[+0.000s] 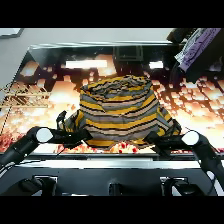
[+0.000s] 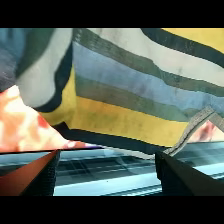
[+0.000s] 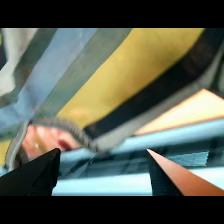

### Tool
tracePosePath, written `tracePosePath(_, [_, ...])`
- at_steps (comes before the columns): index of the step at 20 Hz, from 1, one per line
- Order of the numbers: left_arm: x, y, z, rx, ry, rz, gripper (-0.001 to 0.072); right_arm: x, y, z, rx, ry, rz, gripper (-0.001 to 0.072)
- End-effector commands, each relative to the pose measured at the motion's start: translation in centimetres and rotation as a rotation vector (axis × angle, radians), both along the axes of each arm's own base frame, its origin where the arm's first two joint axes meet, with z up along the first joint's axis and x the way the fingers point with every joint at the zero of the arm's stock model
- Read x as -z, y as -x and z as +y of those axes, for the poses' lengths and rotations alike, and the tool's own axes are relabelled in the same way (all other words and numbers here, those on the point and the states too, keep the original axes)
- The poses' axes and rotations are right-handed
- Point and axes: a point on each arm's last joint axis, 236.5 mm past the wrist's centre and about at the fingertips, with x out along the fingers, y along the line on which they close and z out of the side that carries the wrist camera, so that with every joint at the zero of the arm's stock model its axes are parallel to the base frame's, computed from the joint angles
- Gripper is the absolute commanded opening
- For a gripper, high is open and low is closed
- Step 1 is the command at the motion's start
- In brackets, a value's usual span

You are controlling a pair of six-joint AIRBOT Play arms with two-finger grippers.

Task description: Fold the clothes and pants, and hang the long-sleeved shirts on hangers.

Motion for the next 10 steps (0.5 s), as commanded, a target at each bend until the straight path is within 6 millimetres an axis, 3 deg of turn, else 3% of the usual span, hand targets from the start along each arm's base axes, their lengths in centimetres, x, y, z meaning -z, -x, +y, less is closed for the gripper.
tracePosePath(1, [1.2, 0.5, -0.8, -0.016, 0.003, 0.033, 0.0691, 3.4, -1.3, 0.4, 0.065, -0.001, 0.03, 0.0616])
tracePosePath(2, [1.5, 0.6, -0.9, -0.019, 0.002, 0.049, 0.0691, 3.9, -1.7, 0.5, 0.063, -0.005, 0.025, 0.0496])
tracePosePath(4, [2.5, 0.6, -1.1, -0.031, 0.001, 0.078, 0.0691, 3.9, -2.4, 0.4, 0.064, 0.0, 0.003, 0.0116])
tracePosePath(5, [2.9, 0.4, -1.3, -0.034, 0.004, 0.079, 0.0691, 3.4, -2.7, 0.4, 0.063, -0.001, -0.012, 0.0094])
tracePosePath(6, [3.3, 0.1, -1.8, -0.038, 0.016, 0.079, 0.069, 2.9, -2.9, 0.5, 0.059, -0.003, -0.027, 0.0025])
tracePosePath(10, [4.6, -1.2, -3.7, -0.116, 0.067, 0.087, 0.069, 1.2, -3.0, 0.7, 0.068, -0.02, -0.064, 0.0025])
